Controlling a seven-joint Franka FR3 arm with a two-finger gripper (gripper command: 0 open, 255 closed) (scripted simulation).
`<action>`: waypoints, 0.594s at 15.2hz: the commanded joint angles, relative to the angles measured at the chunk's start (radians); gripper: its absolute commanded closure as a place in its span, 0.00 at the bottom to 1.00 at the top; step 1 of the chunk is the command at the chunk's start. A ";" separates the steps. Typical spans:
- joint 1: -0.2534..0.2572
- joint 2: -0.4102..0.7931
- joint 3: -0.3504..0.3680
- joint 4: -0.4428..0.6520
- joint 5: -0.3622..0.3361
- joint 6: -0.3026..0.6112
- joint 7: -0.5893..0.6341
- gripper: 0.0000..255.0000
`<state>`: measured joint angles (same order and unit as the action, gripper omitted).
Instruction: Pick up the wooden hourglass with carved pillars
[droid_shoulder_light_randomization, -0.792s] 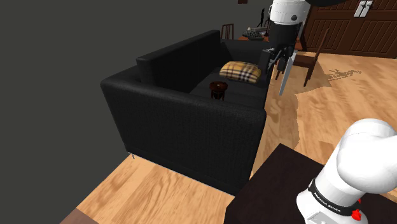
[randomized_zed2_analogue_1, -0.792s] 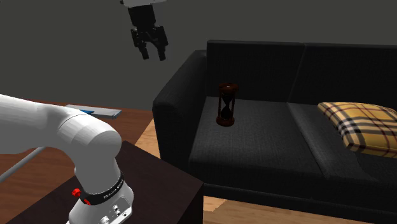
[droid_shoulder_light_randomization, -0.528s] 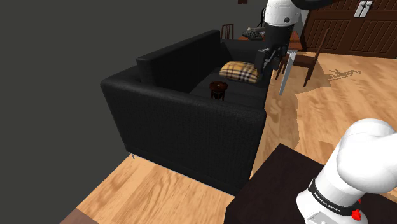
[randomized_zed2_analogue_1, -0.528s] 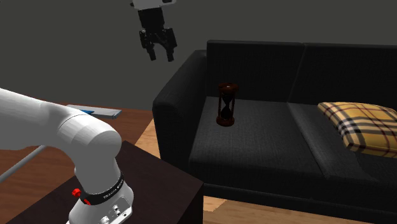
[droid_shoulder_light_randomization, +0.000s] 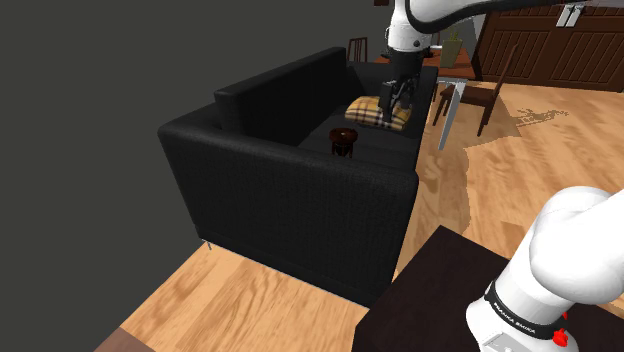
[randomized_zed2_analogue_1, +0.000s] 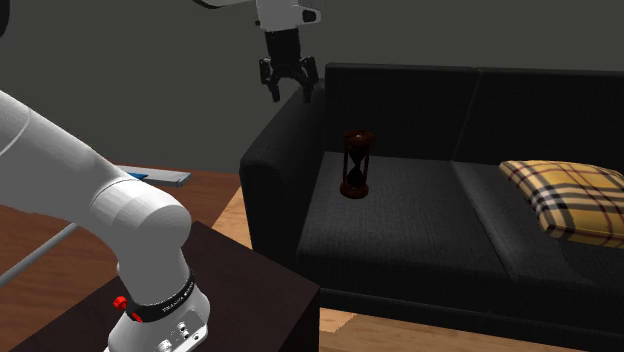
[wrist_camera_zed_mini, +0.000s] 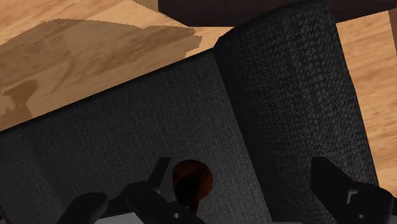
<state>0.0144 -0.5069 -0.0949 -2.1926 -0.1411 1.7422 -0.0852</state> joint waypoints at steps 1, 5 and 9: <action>0.002 0.079 -0.031 0.046 0.000 0.036 -0.055 0.00; 0.007 0.230 -0.076 0.145 0.020 0.087 -0.153 0.00; 0.008 0.388 -0.110 0.268 0.056 0.119 -0.253 0.00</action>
<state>0.0224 -0.1600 -0.1965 -1.9591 -0.0946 1.8553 -0.3099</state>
